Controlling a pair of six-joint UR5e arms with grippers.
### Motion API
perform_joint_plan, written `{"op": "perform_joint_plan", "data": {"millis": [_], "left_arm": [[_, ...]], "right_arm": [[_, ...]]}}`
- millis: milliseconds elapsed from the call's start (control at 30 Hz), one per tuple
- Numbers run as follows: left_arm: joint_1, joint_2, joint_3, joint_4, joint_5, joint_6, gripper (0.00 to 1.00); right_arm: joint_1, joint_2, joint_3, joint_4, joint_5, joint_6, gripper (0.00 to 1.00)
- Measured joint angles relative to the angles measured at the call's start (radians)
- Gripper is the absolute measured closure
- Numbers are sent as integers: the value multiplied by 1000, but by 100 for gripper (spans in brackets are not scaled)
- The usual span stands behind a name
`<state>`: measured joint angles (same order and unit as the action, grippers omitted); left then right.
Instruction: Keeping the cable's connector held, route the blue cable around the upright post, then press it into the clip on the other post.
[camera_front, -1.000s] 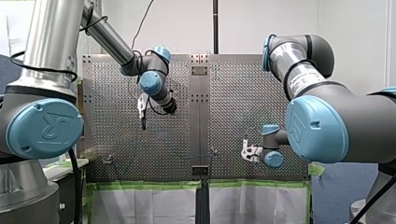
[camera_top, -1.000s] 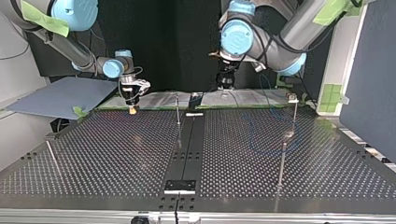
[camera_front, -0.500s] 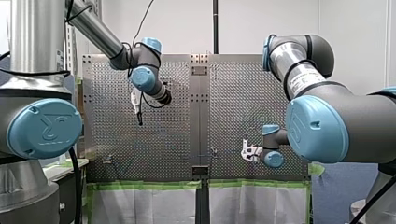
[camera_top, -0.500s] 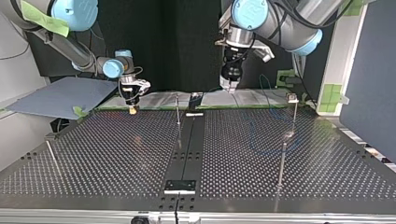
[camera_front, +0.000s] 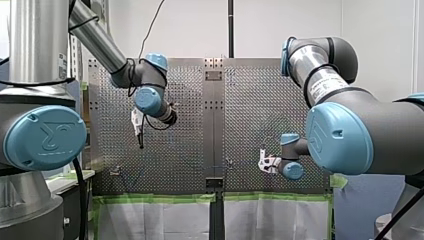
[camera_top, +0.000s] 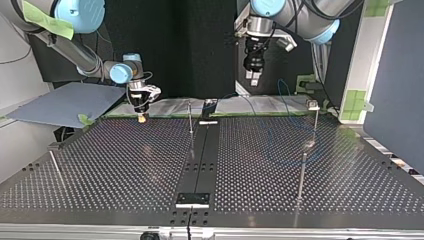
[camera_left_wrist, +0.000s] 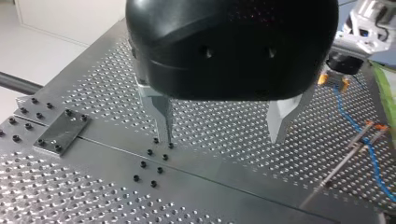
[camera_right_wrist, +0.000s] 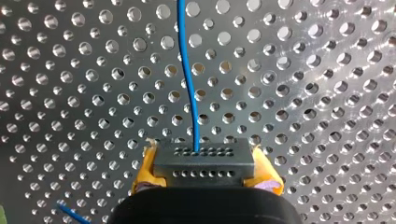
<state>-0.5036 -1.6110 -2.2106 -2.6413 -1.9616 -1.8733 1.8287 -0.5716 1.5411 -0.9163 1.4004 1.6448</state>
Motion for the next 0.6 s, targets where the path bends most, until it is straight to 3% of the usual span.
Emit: {"op": "perform_joint_plan", "data": {"millis": [133,300,467,600], "left_arm": [[-1,-25,-47,48,-1,14,0],[-1,-72,-100,100,-3,27,0],[-3,-122,-134,157,-4,26,0],[-3,-132,-138,198,-3,23,0]], "right_arm": [[-5,-1,0,3,17,-11,100],[-10,-11,0,10,49,-41,100],[-9,-52,0,44,54,-64,100],[-3,-83,0,69,57,-68,100]]}}
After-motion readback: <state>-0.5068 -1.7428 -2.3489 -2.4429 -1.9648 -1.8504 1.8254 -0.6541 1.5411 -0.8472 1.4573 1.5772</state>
